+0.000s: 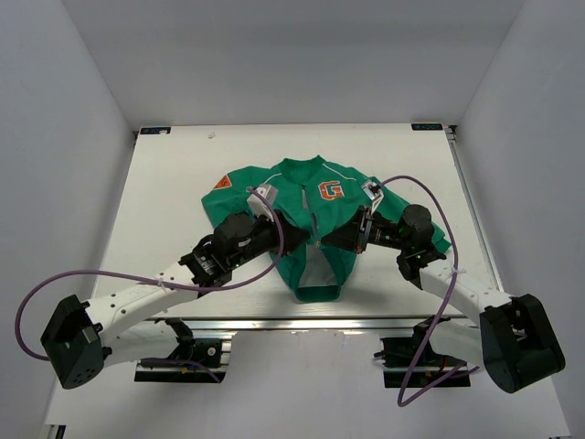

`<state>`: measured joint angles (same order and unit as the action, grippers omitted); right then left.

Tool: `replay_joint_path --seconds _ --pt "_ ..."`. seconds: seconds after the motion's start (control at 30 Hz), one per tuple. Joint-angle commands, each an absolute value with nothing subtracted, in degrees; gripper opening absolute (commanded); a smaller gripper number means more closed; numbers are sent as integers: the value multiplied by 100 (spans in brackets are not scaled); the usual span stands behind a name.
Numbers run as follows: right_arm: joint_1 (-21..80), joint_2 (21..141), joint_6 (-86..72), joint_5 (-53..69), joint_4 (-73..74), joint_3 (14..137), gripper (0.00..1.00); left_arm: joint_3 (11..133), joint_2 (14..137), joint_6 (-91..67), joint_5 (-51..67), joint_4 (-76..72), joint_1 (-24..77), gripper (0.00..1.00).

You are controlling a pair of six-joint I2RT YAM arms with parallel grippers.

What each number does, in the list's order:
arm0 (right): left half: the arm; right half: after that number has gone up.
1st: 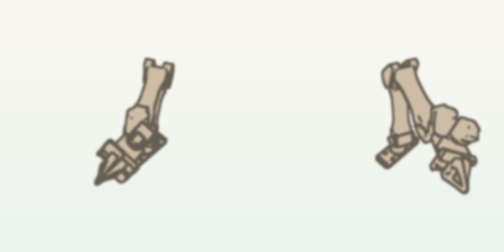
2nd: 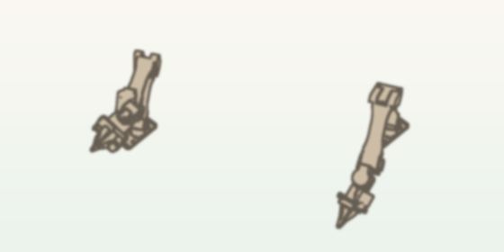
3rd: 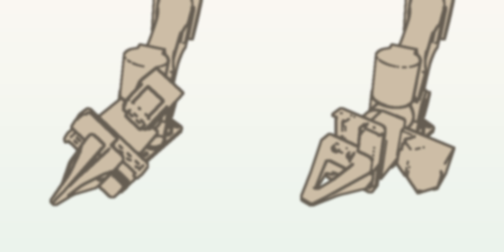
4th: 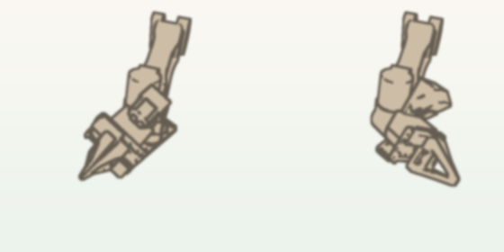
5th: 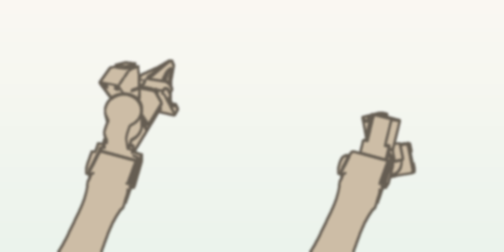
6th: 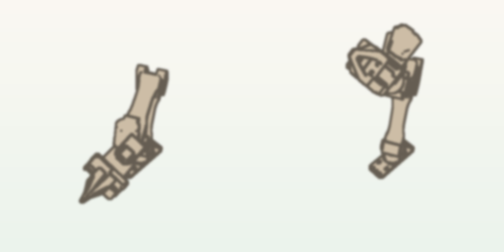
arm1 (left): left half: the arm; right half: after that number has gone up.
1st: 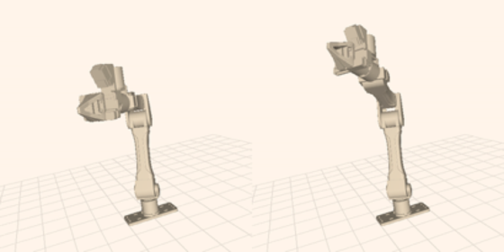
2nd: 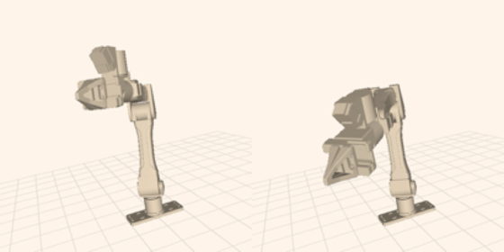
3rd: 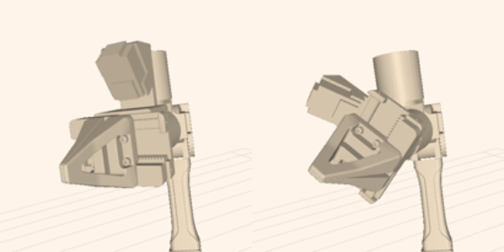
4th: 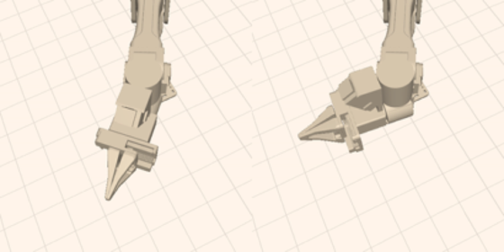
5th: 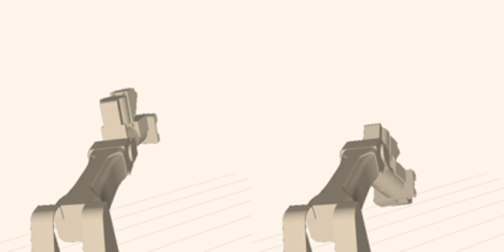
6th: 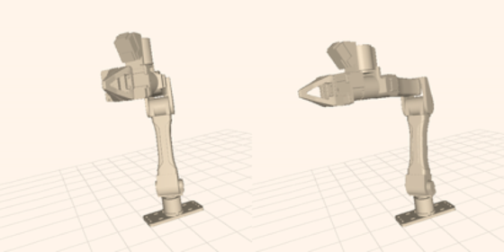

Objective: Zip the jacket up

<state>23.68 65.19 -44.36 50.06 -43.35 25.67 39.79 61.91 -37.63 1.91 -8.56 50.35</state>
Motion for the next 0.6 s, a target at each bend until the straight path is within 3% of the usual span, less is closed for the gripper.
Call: replay_joint_path --seconds 0.0,0.57 --pt "2355 6398 -4298 5080 -4439 2707 0 3920 5985 -3832 316 -1125 5010 0" --pt "2355 6187 -4131 4887 -4000 2698 0 4017 6064 -3797 360 -1143 4975 0"
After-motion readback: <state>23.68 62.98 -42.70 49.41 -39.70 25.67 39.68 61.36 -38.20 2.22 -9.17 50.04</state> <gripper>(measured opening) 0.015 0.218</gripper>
